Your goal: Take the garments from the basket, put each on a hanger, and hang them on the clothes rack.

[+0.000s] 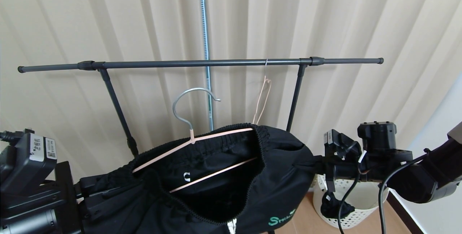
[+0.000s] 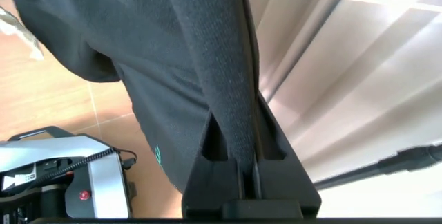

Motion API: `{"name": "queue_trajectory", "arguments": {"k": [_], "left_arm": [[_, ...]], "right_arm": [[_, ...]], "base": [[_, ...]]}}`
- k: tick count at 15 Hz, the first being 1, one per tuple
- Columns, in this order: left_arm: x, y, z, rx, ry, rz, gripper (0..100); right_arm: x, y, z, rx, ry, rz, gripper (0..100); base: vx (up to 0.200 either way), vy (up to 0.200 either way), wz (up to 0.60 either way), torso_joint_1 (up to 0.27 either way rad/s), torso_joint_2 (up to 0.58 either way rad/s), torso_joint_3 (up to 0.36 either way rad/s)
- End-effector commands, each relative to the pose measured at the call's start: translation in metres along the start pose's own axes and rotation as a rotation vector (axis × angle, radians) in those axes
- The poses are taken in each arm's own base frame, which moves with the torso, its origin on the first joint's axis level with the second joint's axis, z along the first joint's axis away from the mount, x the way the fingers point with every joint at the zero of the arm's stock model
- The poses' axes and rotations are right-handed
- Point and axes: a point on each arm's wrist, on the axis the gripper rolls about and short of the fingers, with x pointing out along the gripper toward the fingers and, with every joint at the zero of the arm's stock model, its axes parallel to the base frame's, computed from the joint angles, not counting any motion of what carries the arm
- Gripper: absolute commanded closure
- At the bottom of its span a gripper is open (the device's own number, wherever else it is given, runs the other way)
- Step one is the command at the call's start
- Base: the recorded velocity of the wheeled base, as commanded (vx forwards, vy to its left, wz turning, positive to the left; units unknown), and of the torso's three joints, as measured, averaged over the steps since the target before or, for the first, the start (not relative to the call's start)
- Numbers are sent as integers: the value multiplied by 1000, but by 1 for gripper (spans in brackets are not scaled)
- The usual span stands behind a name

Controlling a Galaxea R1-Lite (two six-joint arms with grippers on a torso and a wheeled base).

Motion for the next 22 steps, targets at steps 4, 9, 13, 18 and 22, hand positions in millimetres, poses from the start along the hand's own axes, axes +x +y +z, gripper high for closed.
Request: {"name": "queue_trajectory", "arguments": {"k": [4, 9, 13, 18, 22], "left_arm": [[1, 0, -1, -2, 4, 2, 100], [-5, 11, -4, -21, 20, 86, 100], [-4, 22, -6, -44, 42, 144, 100], [7, 31, -16, -84, 105, 145, 100], [16, 35, -25, -107, 153, 129, 100]], "right_arm": [[-2, 3, 3, -9, -5, -2, 0], [-1, 5, 6, -27, -10, 2, 0], [5, 4, 9, -41, 34, -74, 0], [10, 8, 14, -59, 58, -104, 0], [13, 7, 18, -30, 79, -158, 0]], "base": [[0, 0, 0, 0, 0, 0], [0, 0, 0, 0, 0, 0], [0, 0, 0, 0, 0, 0], [0, 0, 0, 0, 0, 0], [0, 0, 0, 0, 0, 0]]}}
